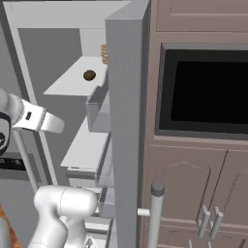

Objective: Pick up the orange and kiwi from the fridge and place one fruit on each plate on the dining counter.

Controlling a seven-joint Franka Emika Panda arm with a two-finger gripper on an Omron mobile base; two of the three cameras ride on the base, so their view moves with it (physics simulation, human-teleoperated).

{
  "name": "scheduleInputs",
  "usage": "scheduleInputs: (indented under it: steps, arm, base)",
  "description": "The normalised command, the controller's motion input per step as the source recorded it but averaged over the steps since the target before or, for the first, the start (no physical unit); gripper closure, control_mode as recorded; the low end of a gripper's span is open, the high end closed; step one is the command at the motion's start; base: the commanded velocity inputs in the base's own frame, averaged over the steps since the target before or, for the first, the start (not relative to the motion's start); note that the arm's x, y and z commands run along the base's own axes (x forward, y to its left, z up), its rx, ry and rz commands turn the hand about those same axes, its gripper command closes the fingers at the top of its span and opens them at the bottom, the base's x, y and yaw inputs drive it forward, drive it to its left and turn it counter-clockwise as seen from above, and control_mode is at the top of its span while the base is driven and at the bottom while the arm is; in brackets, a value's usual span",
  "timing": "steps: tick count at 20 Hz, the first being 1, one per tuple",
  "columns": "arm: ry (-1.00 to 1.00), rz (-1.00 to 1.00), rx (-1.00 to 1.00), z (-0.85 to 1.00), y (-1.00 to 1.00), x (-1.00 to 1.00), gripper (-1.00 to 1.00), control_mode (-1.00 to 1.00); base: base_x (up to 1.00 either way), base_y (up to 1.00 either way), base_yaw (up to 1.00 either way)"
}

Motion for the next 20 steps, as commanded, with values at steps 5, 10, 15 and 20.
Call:
scheduleInputs:
  steps: [5,10,15,20]
  arm:
    - [0.00,0.01,0.02,0.83,-0.04,0.64,-1.00,-1.00]
    - [0.00,0.00,0.02,0.21,0.00,0.95,-1.00,-1.00]
    - [0.00,0.00,0.00,-0.02,0.00,0.81,-1.00,-1.00]
    - [0.00,0.02,0.00,-0.11,0.03,0.80,-1.00,-1.00]
  base:
    - [0.00,0.00,0.00]
    - [0.00,0.00,0.00]
    - [0.00,0.00,0.00]
    - [0.00,0.00,0.00]
